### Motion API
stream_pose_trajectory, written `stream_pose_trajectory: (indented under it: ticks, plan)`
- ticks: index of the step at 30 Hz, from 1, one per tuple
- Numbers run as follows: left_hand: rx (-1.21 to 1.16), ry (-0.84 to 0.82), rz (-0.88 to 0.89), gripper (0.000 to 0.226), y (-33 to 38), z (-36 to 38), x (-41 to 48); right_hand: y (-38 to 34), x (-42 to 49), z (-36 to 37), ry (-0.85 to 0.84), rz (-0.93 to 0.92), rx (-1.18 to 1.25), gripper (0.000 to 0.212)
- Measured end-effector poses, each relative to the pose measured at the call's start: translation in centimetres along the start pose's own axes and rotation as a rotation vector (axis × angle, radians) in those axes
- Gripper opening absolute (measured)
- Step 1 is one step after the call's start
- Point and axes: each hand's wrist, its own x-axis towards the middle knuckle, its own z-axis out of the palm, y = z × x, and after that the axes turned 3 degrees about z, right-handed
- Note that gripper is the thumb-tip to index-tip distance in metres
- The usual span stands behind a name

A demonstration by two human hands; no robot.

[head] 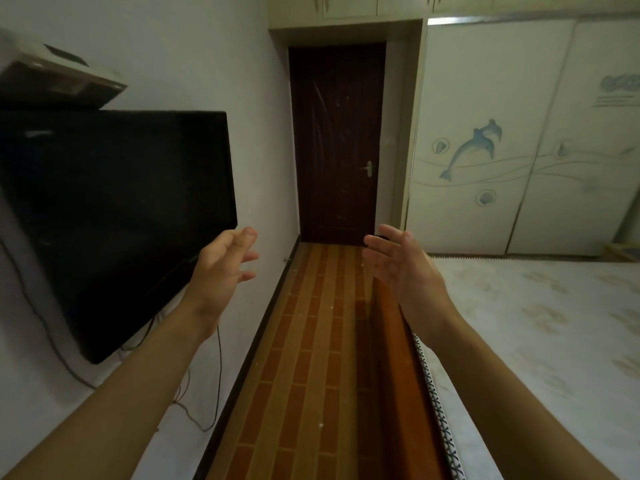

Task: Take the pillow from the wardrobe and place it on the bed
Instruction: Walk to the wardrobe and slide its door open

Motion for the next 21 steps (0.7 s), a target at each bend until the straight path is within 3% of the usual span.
stream_pose_trajectory:
  ticks: [8,12,21]
  plan:
    - [-0.051,-0.002,-0.008,0.063,-3.4,3.0,14.1,0.3,13.2,-1.8,0.042,-0.026,0.014,0.065]
    - [-0.101,0.063,0.01,0.044,-6.0,5.3,20.6,2.0,19.0,-2.9,0.088,-0.039,-0.005,0.051]
    - [-0.271,-0.056,0.0,0.044,-13.6,8.9,34.7,6.0,33.0,-2.8,0.144,-0.063,-0.086,0.049]
